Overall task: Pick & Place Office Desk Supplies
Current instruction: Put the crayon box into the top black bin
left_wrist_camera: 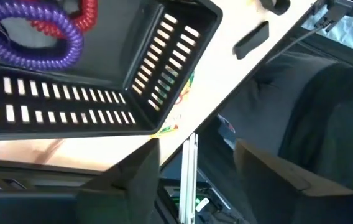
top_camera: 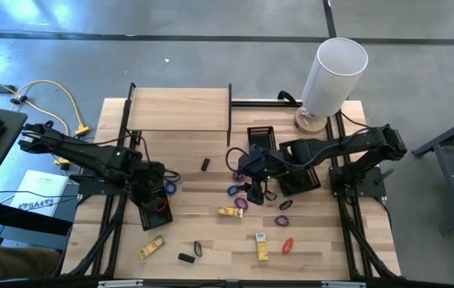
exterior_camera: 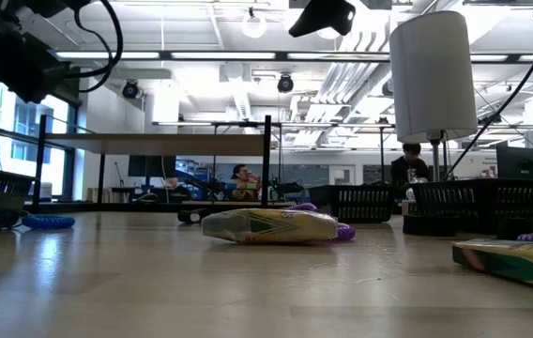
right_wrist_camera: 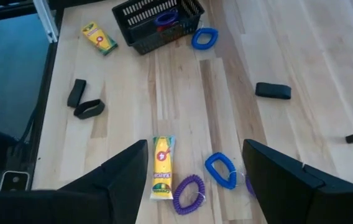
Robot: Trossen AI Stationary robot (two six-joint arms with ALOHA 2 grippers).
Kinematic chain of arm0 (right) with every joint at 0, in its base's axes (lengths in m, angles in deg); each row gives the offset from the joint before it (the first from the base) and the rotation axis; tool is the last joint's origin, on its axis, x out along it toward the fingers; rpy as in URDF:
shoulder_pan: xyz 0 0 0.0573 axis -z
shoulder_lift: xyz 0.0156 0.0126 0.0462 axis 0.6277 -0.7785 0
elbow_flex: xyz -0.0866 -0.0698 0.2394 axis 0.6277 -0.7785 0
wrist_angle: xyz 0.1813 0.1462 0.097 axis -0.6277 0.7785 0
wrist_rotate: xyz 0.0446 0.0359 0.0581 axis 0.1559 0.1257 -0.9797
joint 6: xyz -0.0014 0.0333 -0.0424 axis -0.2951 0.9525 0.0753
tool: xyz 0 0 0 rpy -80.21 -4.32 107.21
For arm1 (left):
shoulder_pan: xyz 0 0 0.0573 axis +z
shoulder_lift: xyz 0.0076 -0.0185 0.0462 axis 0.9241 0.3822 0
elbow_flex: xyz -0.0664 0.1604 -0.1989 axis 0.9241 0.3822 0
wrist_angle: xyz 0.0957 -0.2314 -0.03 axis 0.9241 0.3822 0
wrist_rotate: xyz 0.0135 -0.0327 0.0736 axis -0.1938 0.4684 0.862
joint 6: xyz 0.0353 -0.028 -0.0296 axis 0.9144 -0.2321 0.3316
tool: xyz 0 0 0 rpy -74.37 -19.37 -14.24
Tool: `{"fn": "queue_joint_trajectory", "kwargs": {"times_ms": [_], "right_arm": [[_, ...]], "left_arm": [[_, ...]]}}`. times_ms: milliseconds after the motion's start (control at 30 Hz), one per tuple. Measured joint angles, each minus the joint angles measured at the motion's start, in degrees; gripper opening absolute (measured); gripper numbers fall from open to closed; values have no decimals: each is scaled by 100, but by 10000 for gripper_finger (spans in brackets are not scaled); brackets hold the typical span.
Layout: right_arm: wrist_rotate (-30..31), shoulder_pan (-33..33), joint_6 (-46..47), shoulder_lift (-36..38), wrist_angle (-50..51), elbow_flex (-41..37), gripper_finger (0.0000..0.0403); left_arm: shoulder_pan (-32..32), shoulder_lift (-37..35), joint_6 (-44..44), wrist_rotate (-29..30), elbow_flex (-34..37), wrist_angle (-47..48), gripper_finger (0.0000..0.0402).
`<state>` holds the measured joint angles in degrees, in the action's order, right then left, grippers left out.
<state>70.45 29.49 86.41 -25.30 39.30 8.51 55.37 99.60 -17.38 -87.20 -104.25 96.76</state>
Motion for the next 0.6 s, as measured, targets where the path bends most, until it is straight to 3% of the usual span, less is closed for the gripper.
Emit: {"fn": "queue_joint_trajectory", "kwargs": {"times_ms": [167, 367, 600], "right_arm": [[25, 0, 0, 0, -4, 0, 250], [113, 0, 0, 0, -81, 0, 250], [203, 0, -17, 0, -149, 0, 250]], "left_arm": [[55, 0, -37, 83, 0, -1, 262], [216, -37, -67, 468, -288, 131, 276], [-259, 57, -71, 2014, -1787, 1959, 276]]}}
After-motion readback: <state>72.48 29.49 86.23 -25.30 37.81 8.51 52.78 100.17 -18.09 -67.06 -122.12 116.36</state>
